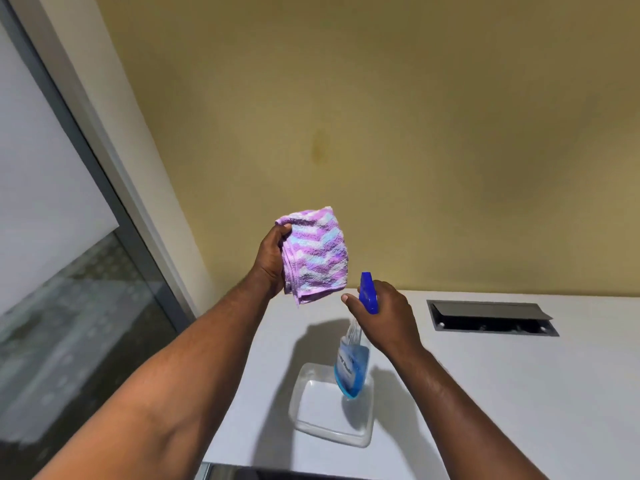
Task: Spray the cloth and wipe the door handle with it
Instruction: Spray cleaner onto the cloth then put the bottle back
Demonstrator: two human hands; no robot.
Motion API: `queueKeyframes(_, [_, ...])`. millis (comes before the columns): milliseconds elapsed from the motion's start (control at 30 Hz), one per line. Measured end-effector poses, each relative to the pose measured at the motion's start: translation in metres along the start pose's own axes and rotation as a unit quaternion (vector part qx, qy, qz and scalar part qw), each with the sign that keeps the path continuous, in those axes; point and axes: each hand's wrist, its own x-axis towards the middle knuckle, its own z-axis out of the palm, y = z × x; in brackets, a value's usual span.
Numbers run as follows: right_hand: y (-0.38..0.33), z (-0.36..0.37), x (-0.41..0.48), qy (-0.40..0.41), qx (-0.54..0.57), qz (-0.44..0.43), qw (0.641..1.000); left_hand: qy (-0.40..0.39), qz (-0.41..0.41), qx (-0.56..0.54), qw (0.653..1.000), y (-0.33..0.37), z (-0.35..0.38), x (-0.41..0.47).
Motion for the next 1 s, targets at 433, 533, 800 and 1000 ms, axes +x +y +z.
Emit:
queueKeyframes(433, [0.104,0.092,-0.053,-0.108,-0.032,0.15,0.982,0.051,-0.112,-0.044,0.991,-0.097,-0.1,-0.007])
queueKeyframes(533, [0.113,0.103,-0.061,-0.118,-0.014,0.179,0.977,0.052,-0.125,-0.049,0.99,-0.104,-0.112,-0.006])
queueKeyframes(800, [0.109,0.107,-0.068,-0.129,-0.104,0.175,0.97,0.031,-0.125,-0.051,0.99,-0.097,-0.118,0.003])
queueKeyframes(1000, [0.104,0.102,-0.072,-0.118,-0.165,0.173,0.964,0.01,-0.116,-0.061,0.991,-0.088,-0.113,0.002])
